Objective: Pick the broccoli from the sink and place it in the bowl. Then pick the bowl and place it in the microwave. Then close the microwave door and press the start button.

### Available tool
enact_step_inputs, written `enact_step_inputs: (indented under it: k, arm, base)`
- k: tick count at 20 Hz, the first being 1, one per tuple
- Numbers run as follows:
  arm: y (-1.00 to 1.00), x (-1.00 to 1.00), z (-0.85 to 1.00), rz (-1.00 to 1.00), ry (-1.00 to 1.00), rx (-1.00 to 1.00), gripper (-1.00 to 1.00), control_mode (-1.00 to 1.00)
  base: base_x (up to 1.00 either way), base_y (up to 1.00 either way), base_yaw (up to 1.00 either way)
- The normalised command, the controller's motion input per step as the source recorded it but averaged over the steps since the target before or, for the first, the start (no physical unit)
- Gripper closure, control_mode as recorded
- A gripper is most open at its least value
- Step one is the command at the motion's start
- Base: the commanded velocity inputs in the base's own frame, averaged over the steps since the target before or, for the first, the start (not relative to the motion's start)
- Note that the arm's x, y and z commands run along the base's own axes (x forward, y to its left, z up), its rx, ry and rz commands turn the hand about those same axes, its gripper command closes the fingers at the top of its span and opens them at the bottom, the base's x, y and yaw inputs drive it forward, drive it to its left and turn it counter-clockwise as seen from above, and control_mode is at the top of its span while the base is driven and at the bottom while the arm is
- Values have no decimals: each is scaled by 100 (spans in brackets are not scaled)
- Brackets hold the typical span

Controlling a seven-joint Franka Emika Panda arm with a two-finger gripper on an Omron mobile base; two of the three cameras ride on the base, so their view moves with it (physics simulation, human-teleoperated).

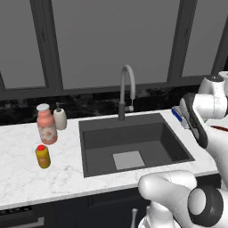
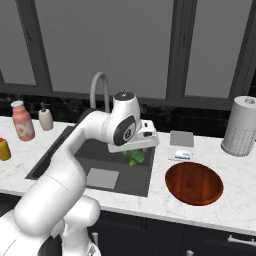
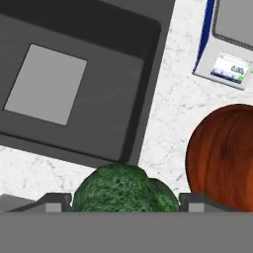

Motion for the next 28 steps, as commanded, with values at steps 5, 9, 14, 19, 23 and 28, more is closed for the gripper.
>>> enact_step_inputs:
  k: [5,9,14,19,23,28]
  arm:
    - [-100,16,-2,-4,20,0,100,-100]
    - [-98,10,-3,0,14,1,100,-100]
    - [-81,17,-18,0,4,4,100,-100]
    - [-47,23,-36,0,-1,5,100,-100]
    - [-50,46,-24,0,-1,2,100,-100]
    - [-21,14,-44,0,-6,5,100,-100]
  base:
    - [0,0,0]
    - [0,0,0]
    - [0,0,0]
    - [0,0,0]
    - [0,0,0]
    - [0,0,0]
